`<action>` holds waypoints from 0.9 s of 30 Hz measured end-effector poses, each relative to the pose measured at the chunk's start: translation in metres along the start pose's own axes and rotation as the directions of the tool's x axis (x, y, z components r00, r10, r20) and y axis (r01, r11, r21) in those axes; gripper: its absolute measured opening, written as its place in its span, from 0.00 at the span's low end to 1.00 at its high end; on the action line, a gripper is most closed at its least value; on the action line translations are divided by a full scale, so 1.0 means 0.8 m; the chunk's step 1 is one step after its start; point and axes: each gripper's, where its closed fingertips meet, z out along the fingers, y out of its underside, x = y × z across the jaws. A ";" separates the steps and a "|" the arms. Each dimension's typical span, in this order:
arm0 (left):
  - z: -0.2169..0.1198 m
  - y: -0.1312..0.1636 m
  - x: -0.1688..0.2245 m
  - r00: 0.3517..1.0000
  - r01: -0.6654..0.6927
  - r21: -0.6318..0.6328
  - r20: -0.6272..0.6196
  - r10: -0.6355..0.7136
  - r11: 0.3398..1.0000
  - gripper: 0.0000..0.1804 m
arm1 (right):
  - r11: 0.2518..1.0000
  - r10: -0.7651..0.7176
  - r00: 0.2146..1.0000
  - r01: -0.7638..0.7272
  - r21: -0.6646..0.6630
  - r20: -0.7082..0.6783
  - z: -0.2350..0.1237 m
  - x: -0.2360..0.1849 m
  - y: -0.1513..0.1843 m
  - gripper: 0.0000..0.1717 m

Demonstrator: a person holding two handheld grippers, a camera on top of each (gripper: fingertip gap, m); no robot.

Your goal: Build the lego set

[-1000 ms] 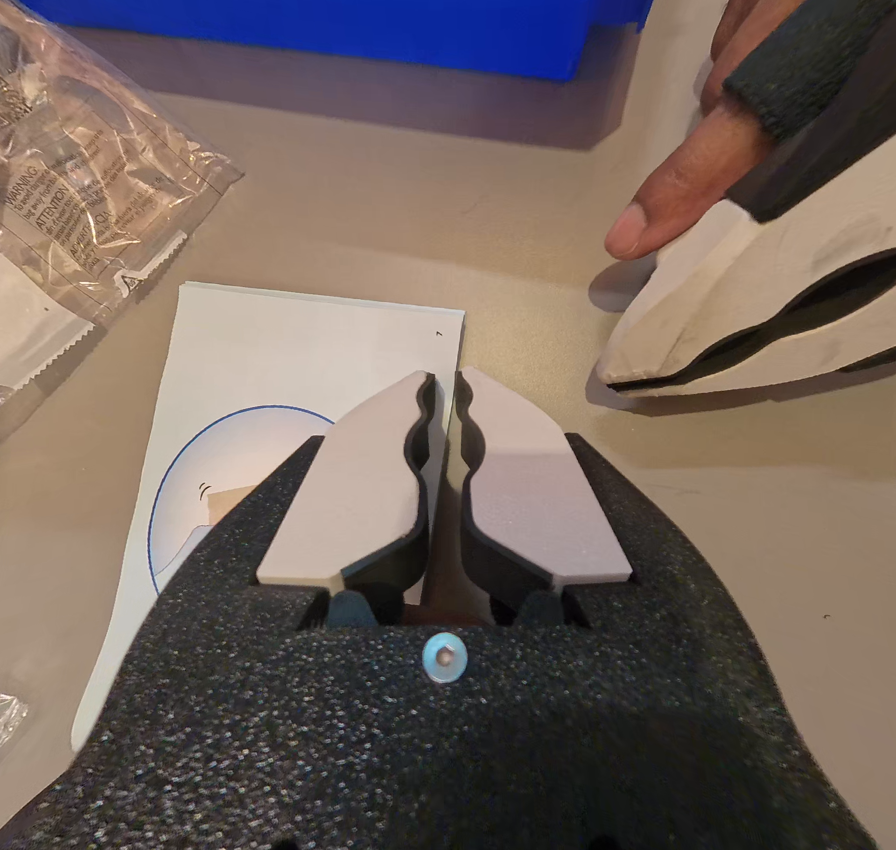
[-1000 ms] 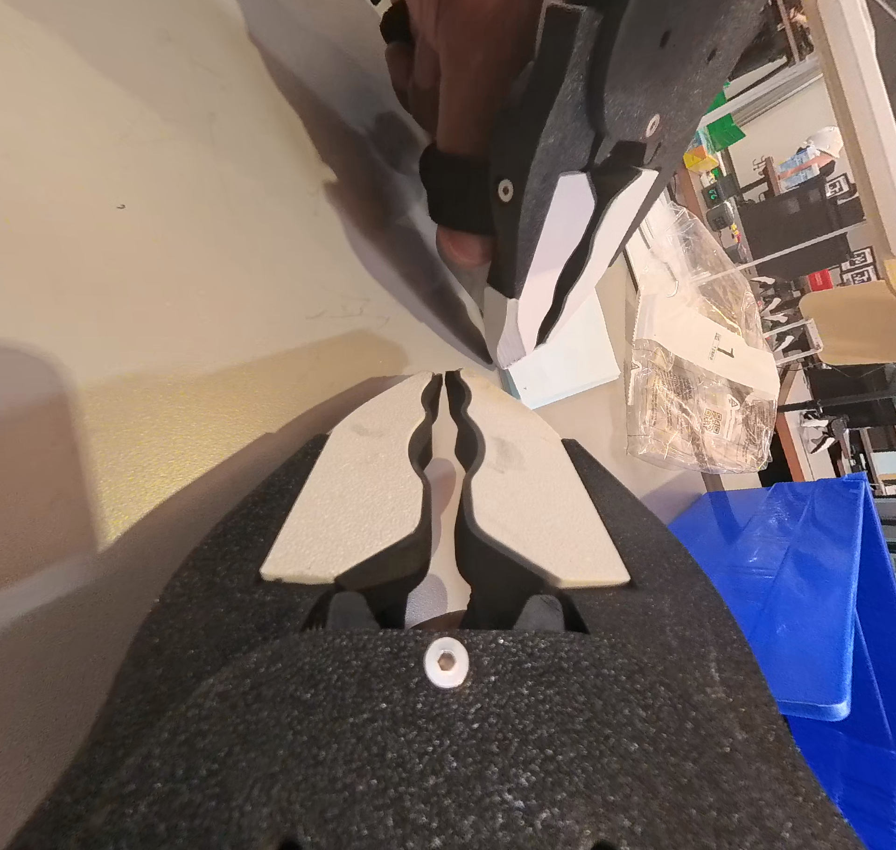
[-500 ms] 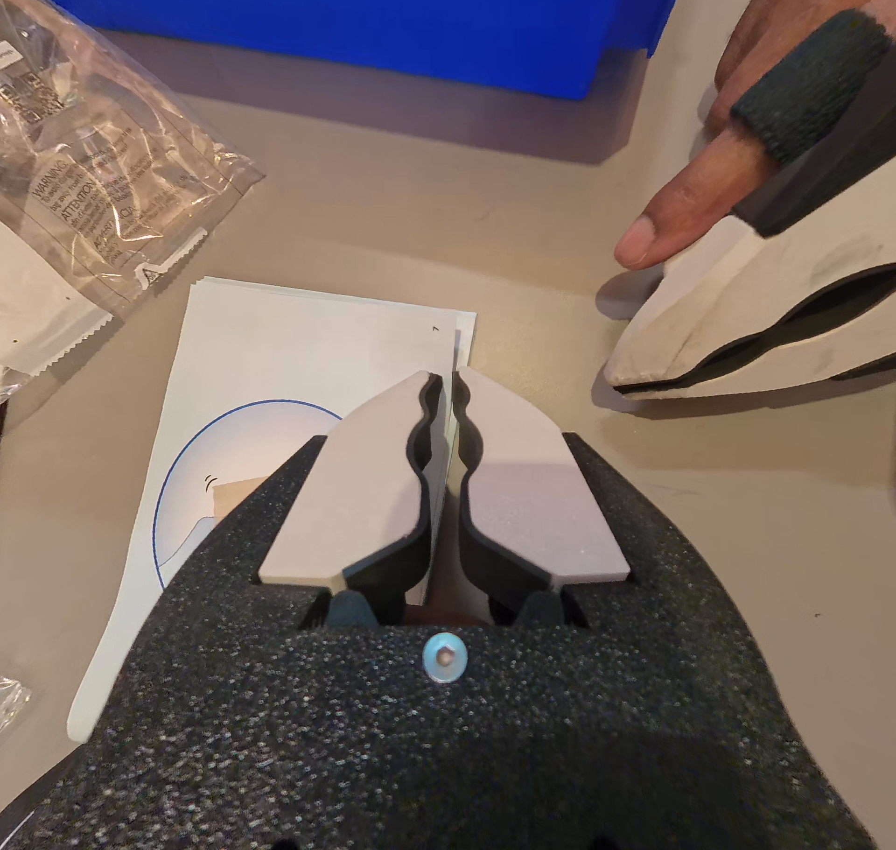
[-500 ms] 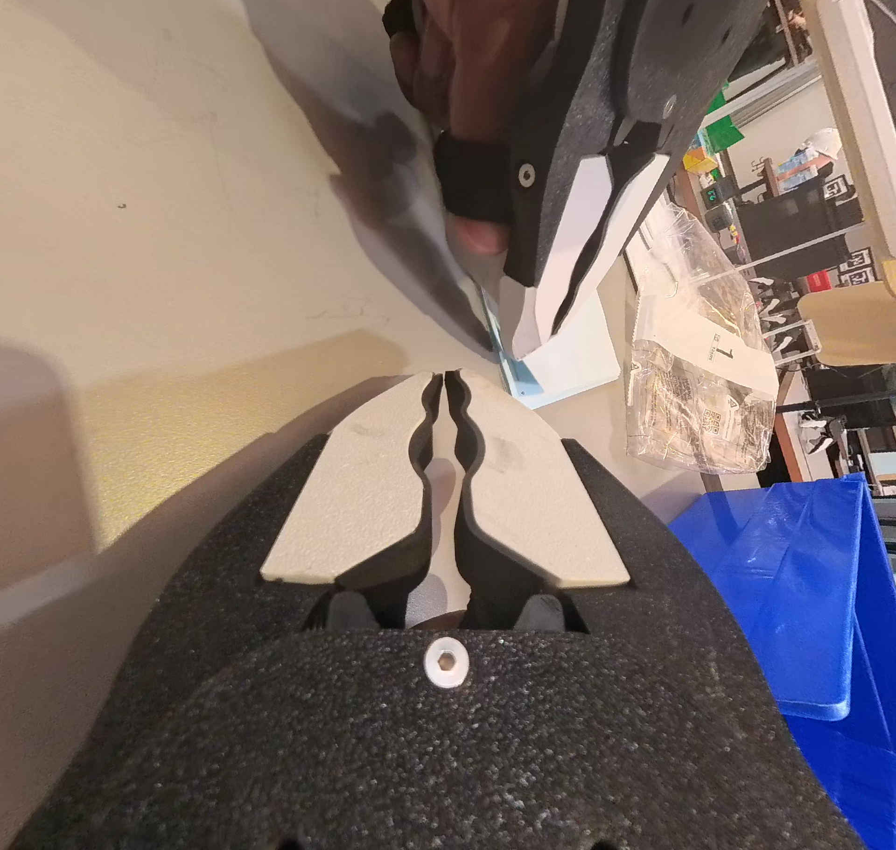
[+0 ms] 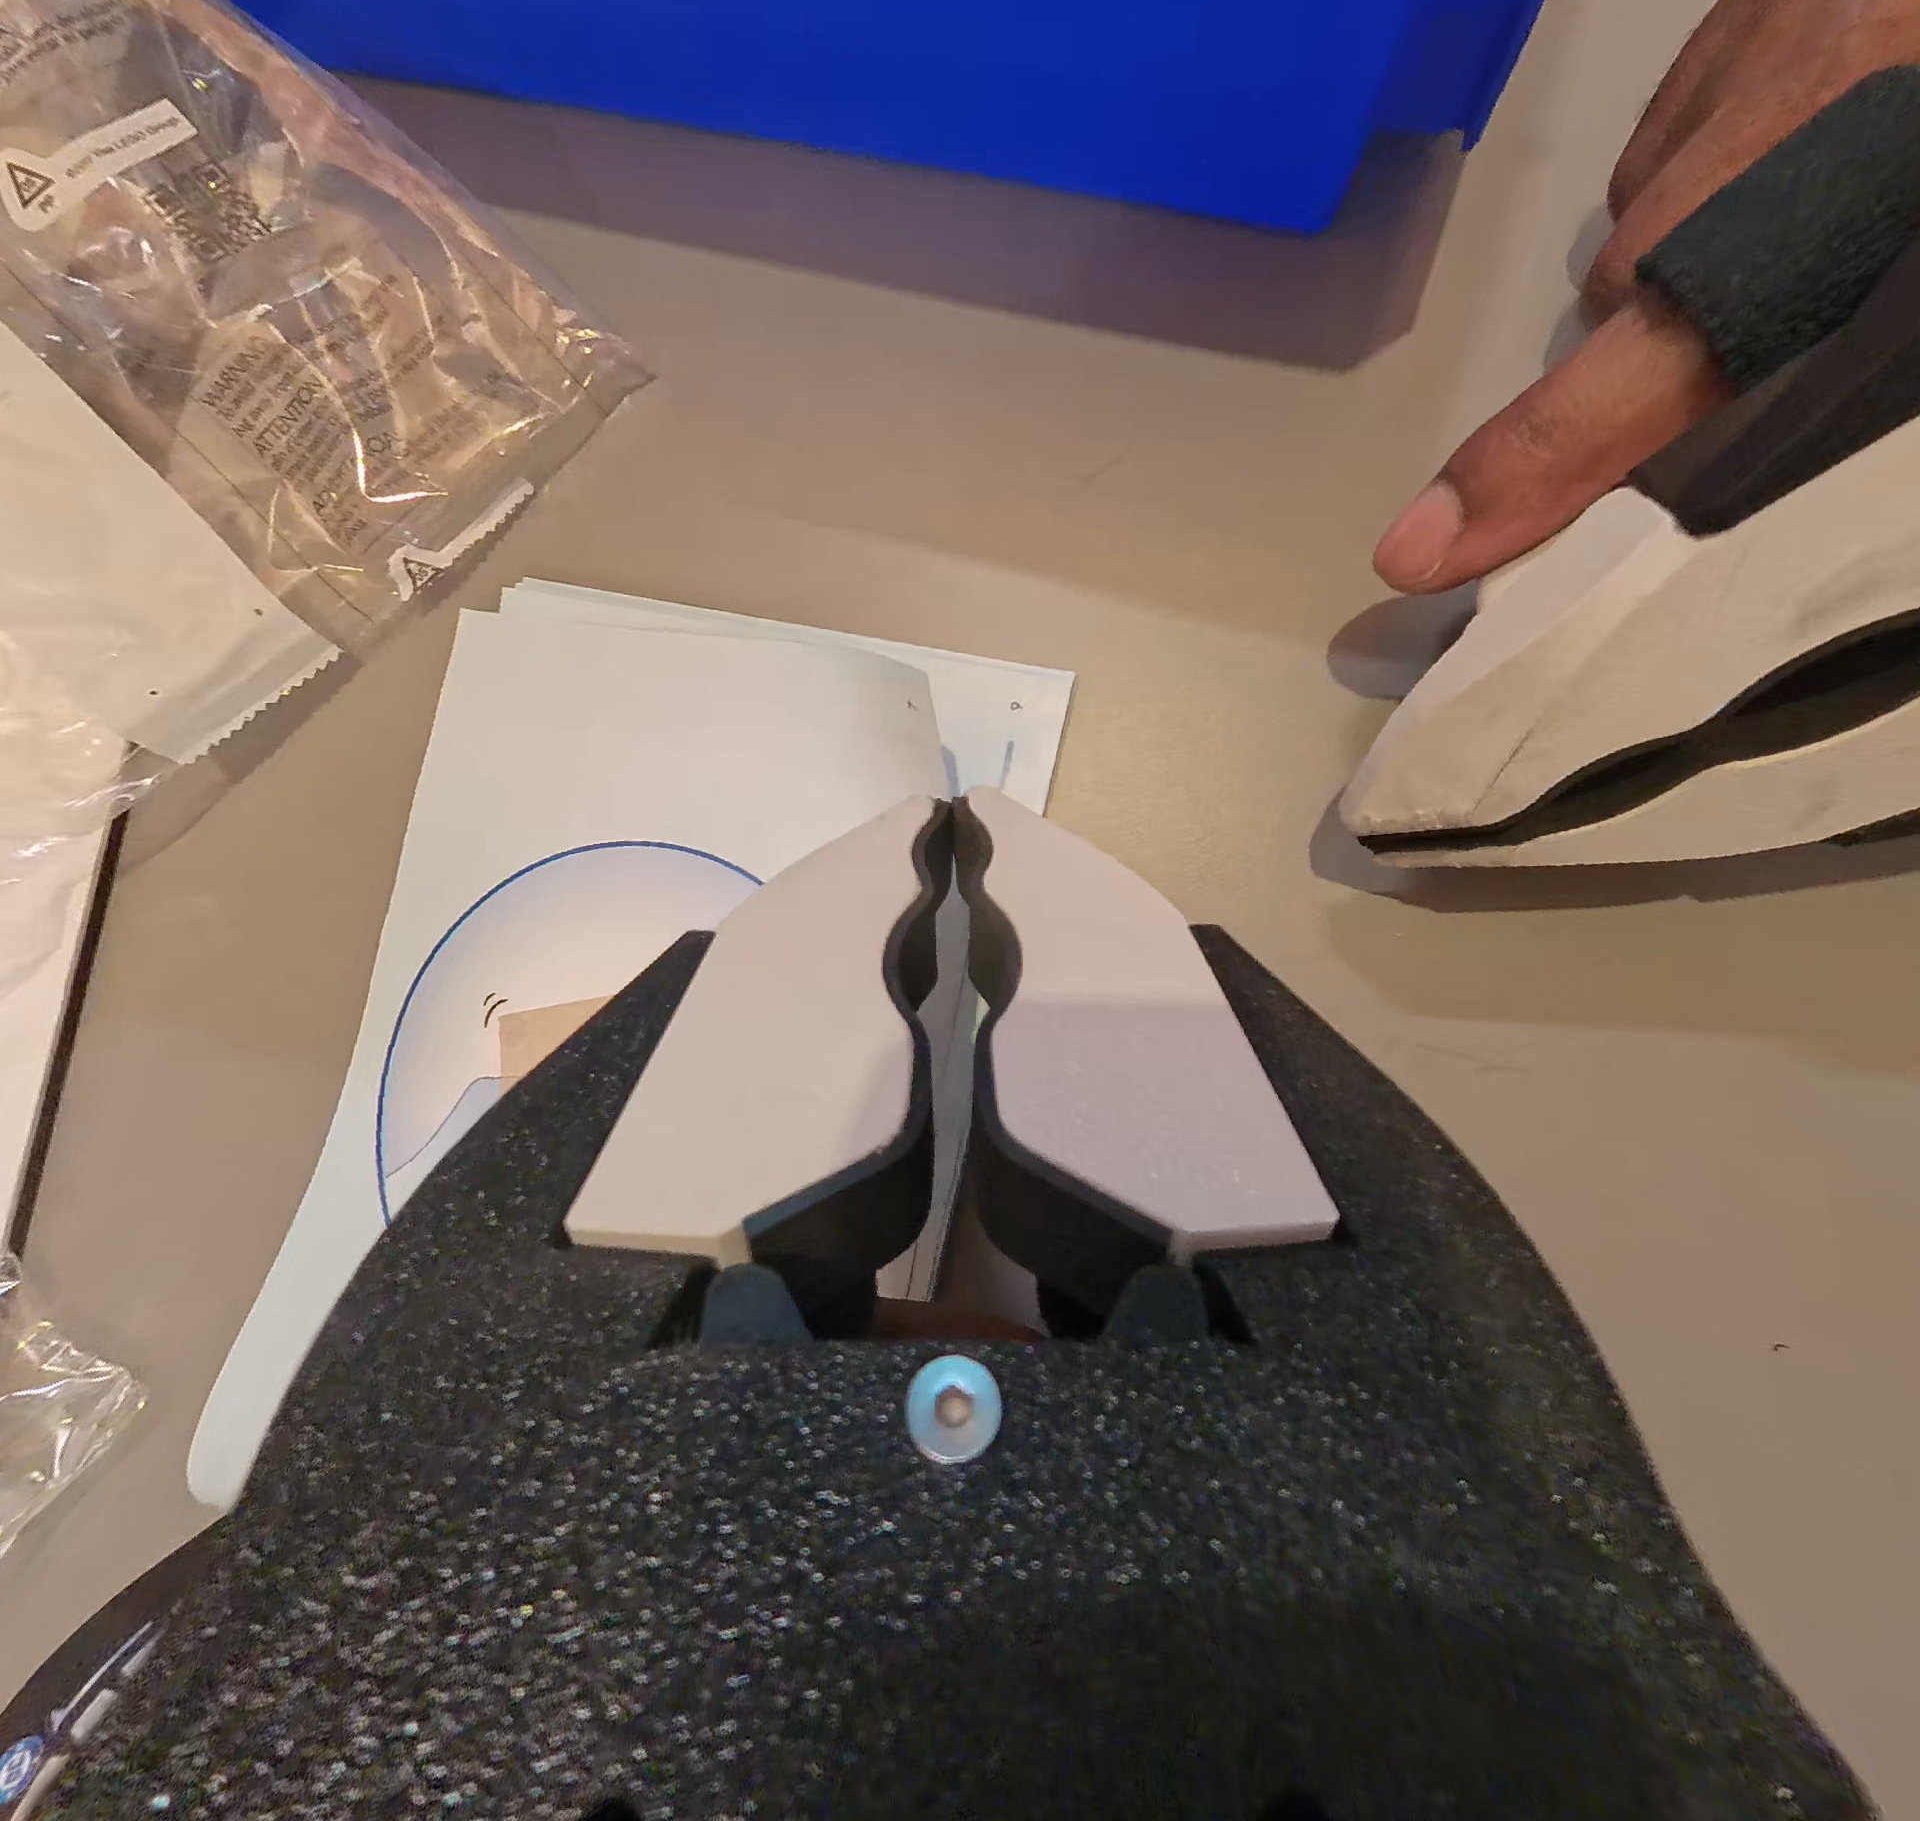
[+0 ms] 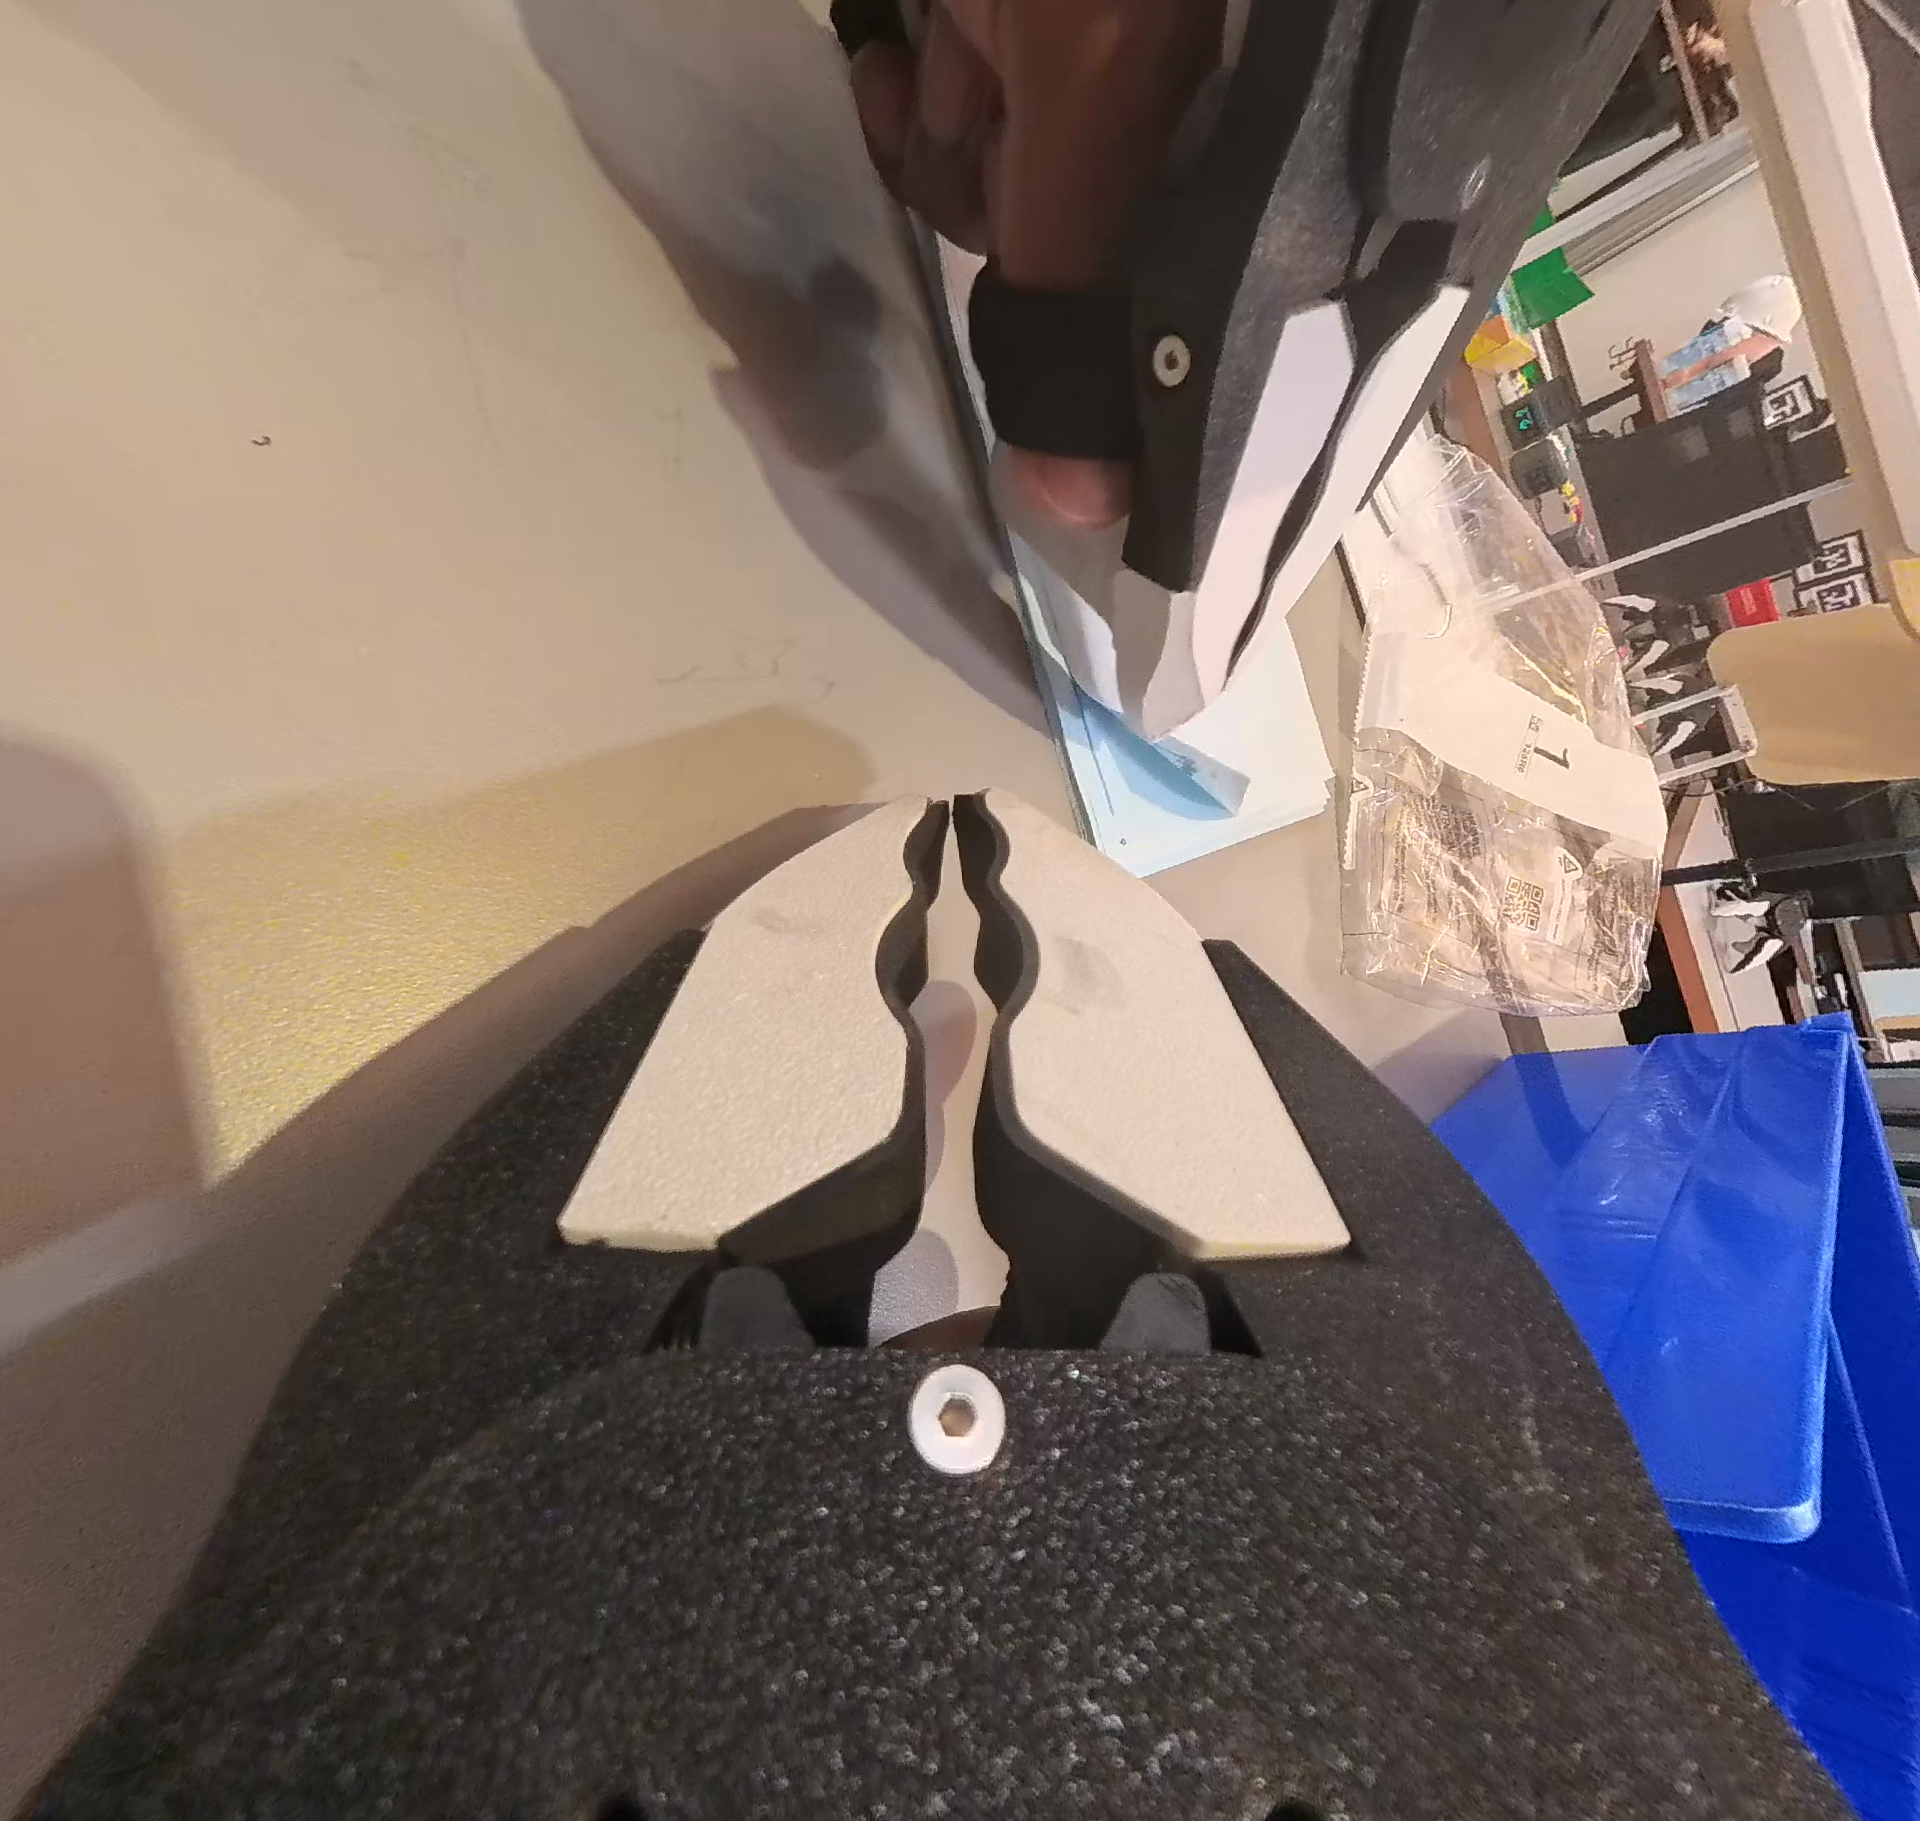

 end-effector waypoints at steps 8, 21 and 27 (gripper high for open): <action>-0.003 0.000 -0.005 0.999 0.043 0.008 0.013 -0.043 0.999 0.00 | 1.000 -0.001 1.000 0.001 0.000 -0.001 0.000 0.000 0.000 0.02; -0.001 -0.004 -0.012 0.995 0.031 0.007 0.097 -0.031 1.000 0.00 | 1.000 -0.002 1.000 0.002 -0.001 -0.006 0.000 0.001 0.000 0.02; -0.014 -0.007 -0.021 0.987 0.092 0.080 0.126 -0.101 0.993 0.00 | 0.999 0.033 0.999 -0.034 -0.024 -0.037 0.002 0.008 0.004 0.04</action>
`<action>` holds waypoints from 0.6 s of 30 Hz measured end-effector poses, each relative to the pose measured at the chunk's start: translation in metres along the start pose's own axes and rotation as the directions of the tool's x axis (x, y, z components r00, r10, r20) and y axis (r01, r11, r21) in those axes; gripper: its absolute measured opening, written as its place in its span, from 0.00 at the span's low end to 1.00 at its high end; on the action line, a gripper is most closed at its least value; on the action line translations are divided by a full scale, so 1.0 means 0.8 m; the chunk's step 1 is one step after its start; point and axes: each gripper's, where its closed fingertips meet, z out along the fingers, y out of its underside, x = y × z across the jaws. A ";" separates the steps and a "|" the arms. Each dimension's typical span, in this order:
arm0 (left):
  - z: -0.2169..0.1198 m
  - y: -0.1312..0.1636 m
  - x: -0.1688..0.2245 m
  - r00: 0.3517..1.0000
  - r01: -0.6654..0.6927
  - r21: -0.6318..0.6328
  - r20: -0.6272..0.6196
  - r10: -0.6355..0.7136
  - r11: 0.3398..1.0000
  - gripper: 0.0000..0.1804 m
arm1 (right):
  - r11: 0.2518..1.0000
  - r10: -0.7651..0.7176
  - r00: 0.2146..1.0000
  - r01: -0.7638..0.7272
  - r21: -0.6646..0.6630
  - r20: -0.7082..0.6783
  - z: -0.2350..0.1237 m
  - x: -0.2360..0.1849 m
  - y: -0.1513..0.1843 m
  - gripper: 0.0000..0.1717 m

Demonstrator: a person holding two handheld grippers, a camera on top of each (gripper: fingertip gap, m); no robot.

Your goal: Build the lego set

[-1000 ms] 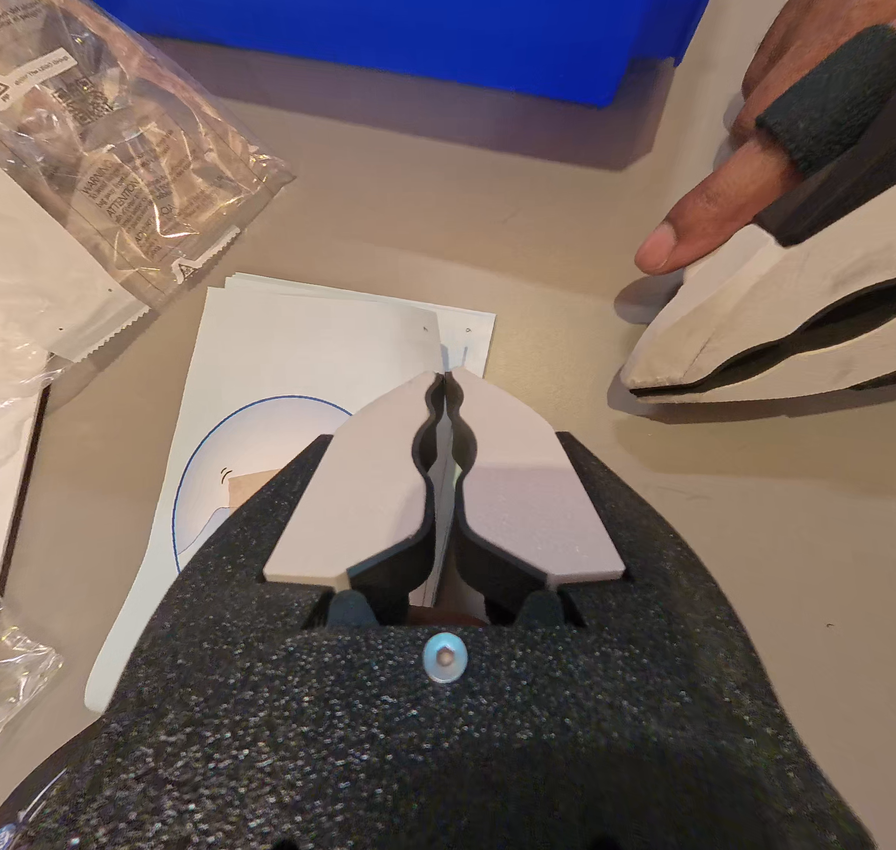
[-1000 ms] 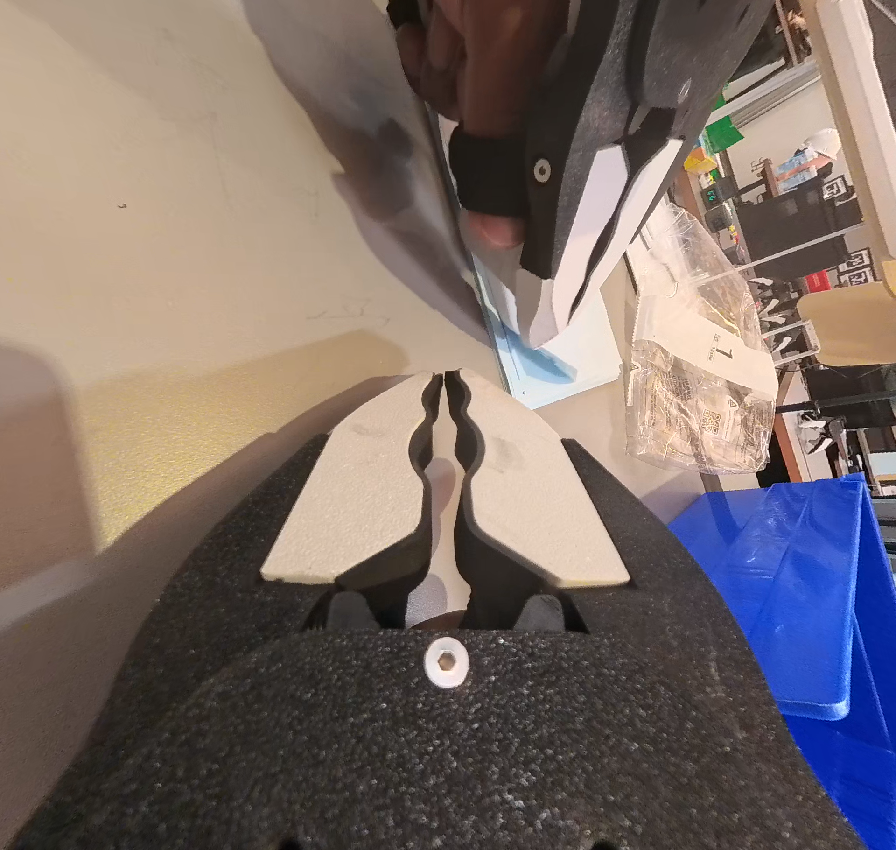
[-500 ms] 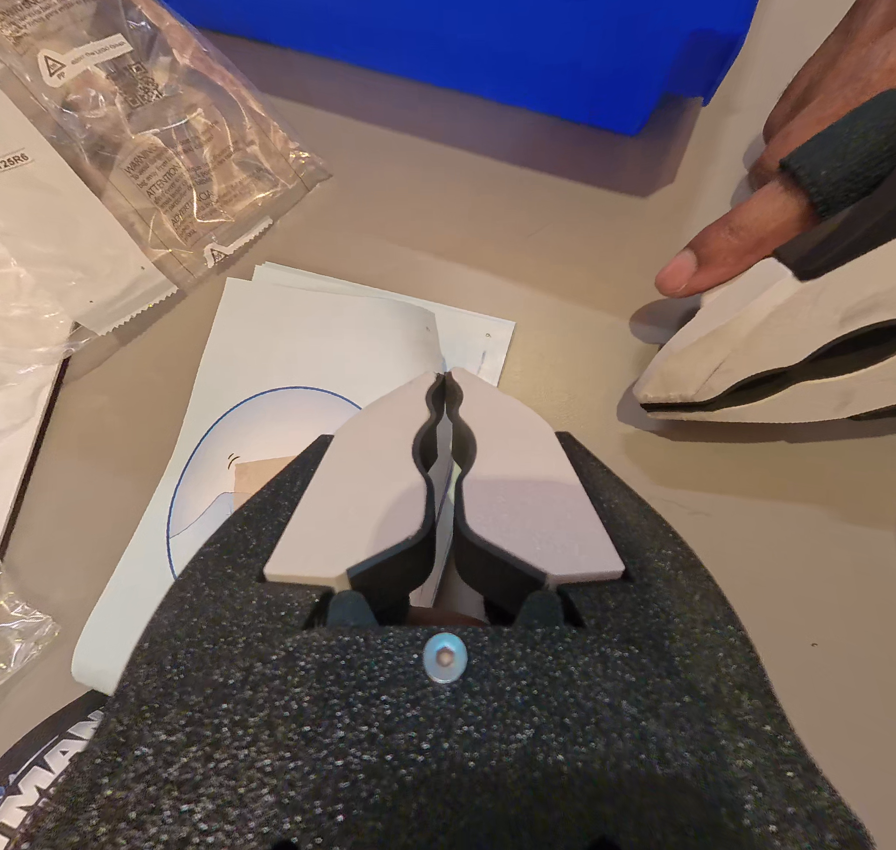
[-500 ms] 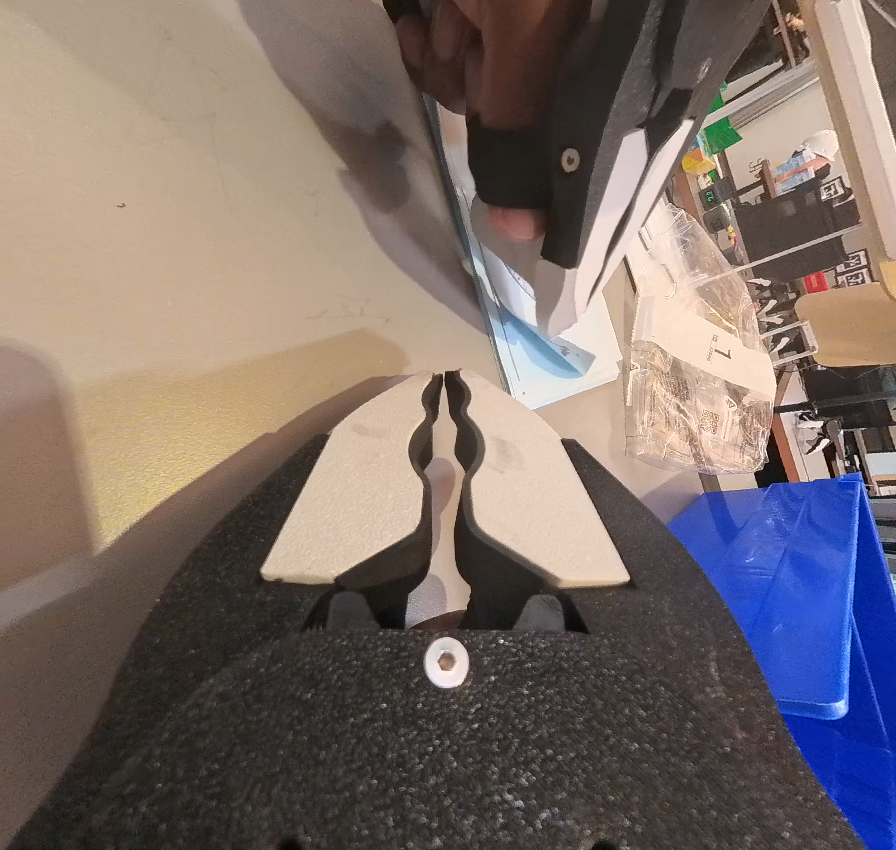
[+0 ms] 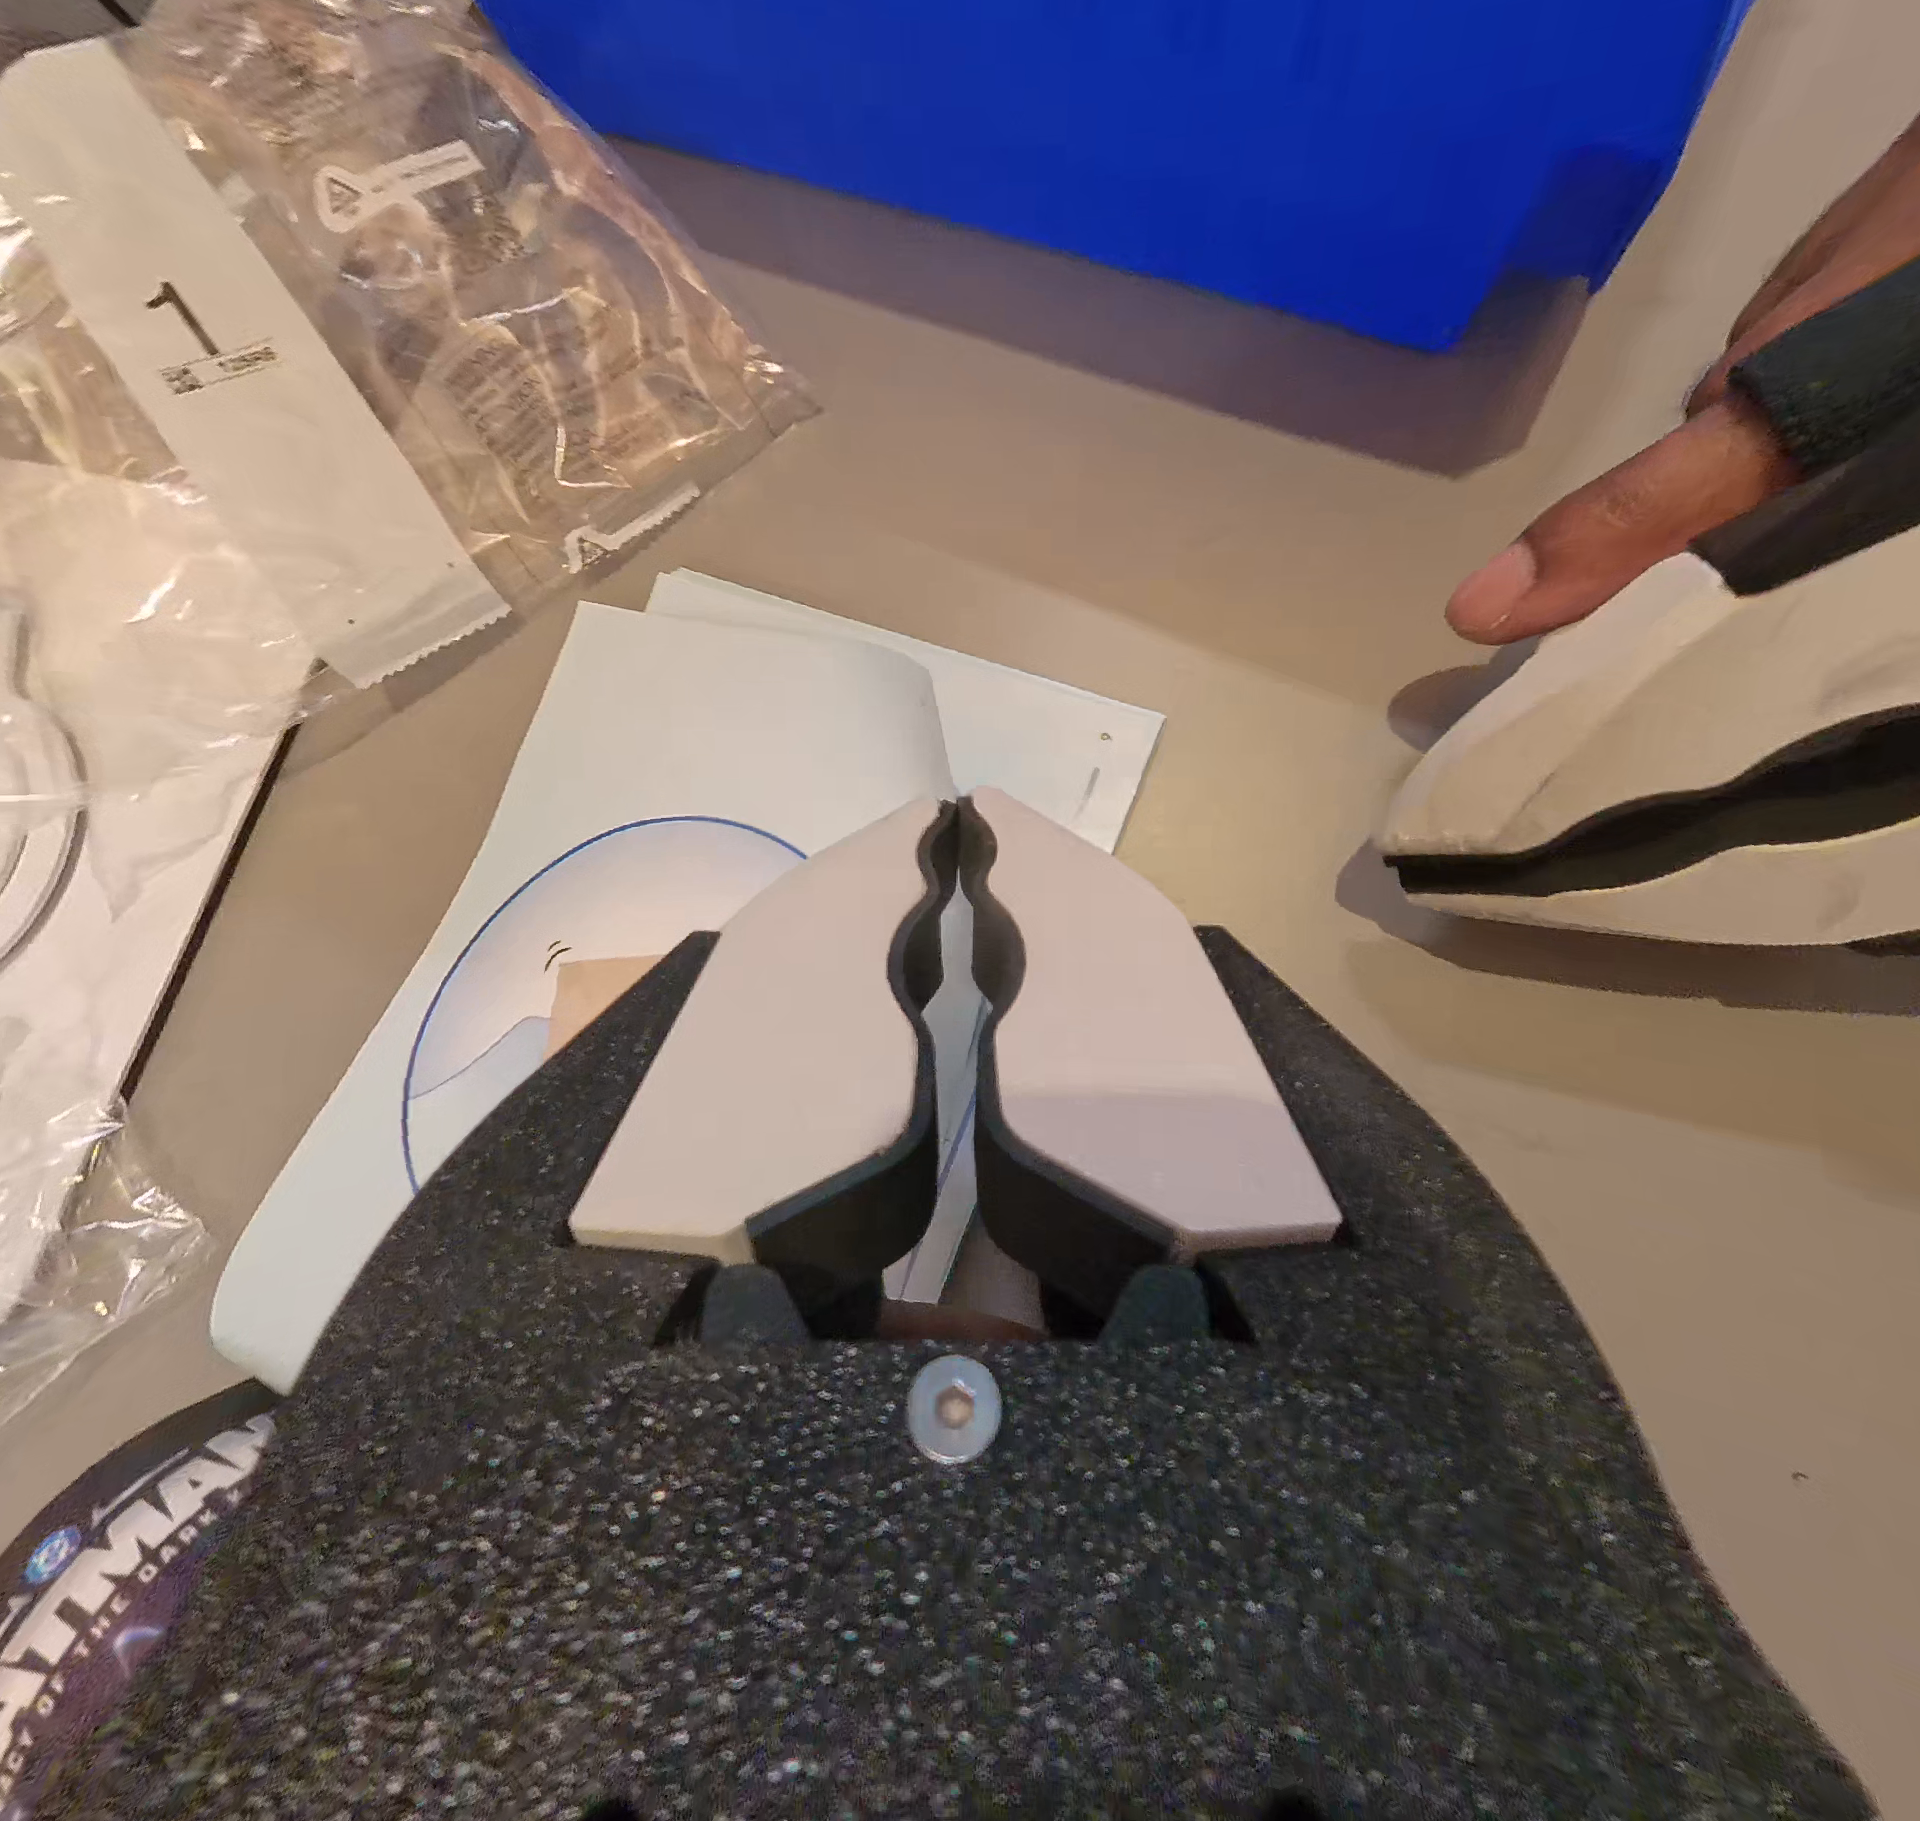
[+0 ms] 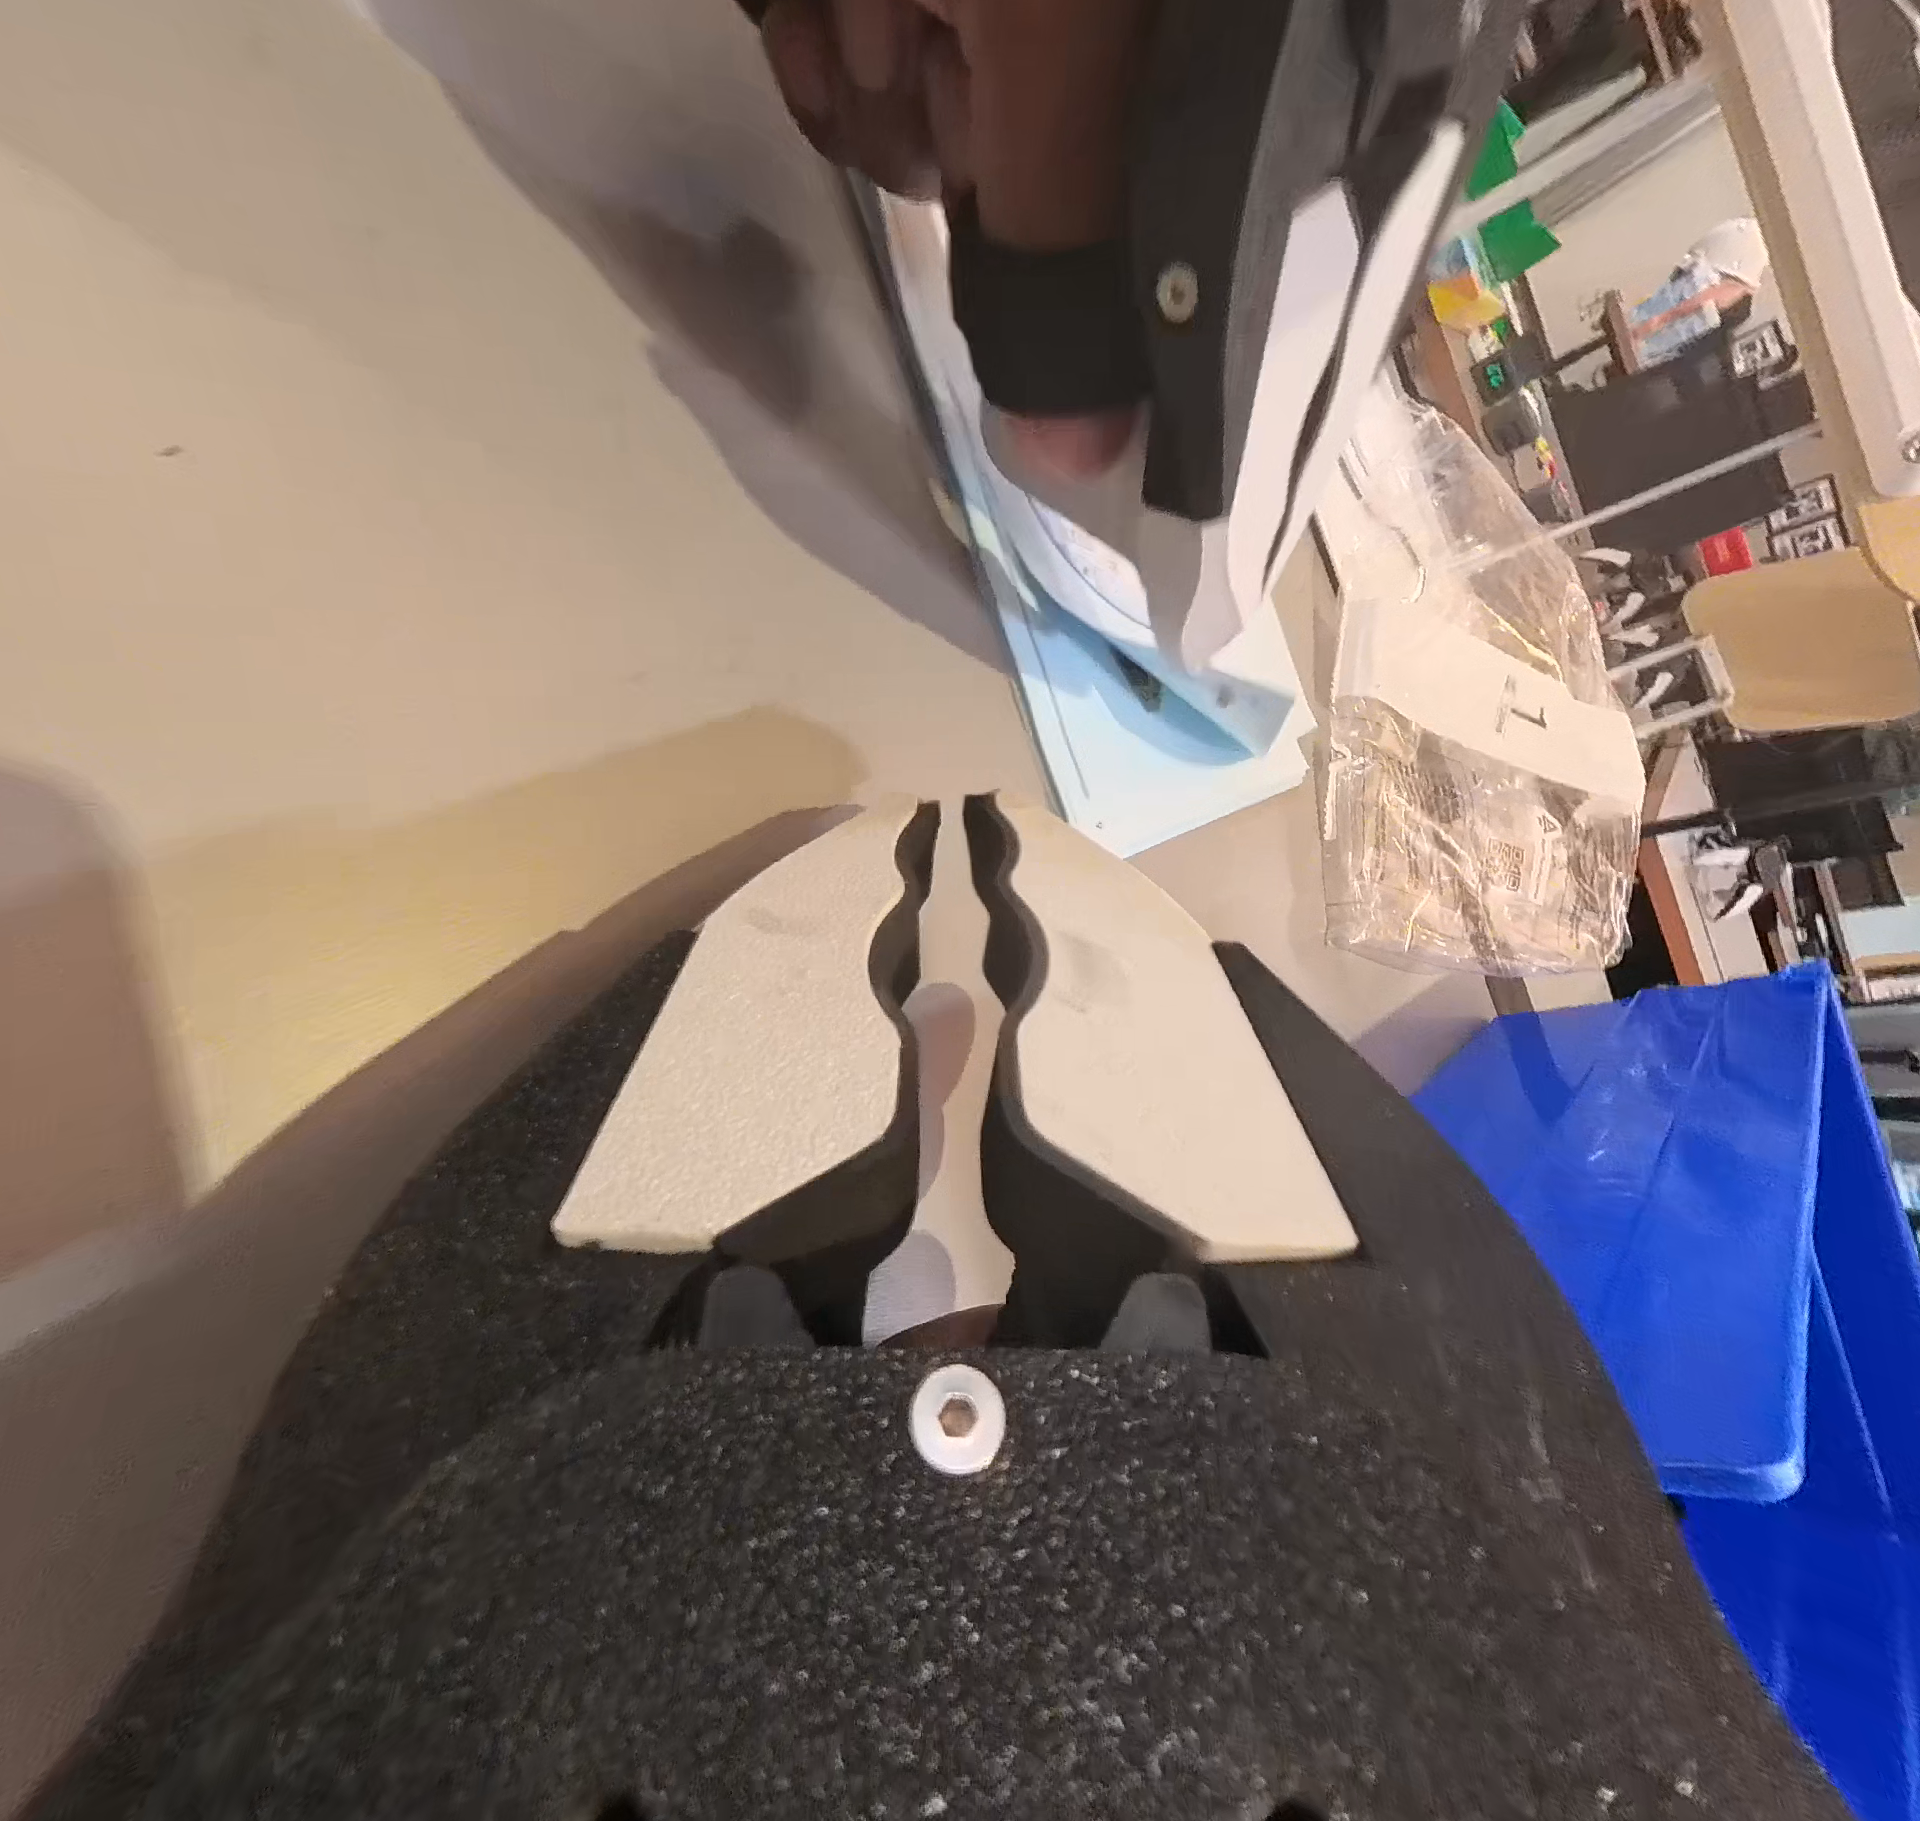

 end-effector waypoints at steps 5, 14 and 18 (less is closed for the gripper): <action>-0.017 -0.005 -0.014 0.995 0.090 0.085 0.042 -0.093 0.992 0.00 | 1.000 0.019 0.999 -0.019 -0.023 -0.032 0.002 0.006 0.003 0.05; -0.049 -0.005 -0.045 0.934 0.329 0.252 0.056 -0.353 0.910 0.00 | 0.996 0.053 0.996 -0.058 -0.064 -0.077 0.010 0.016 0.003 0.09; -0.062 -0.005 -0.056 0.902 0.399 0.309 0.039 -0.431 0.863 0.00 | 0.988 0.140 0.986 -0.145 -0.060 -0.090 0.023 0.026 -0.009 0.15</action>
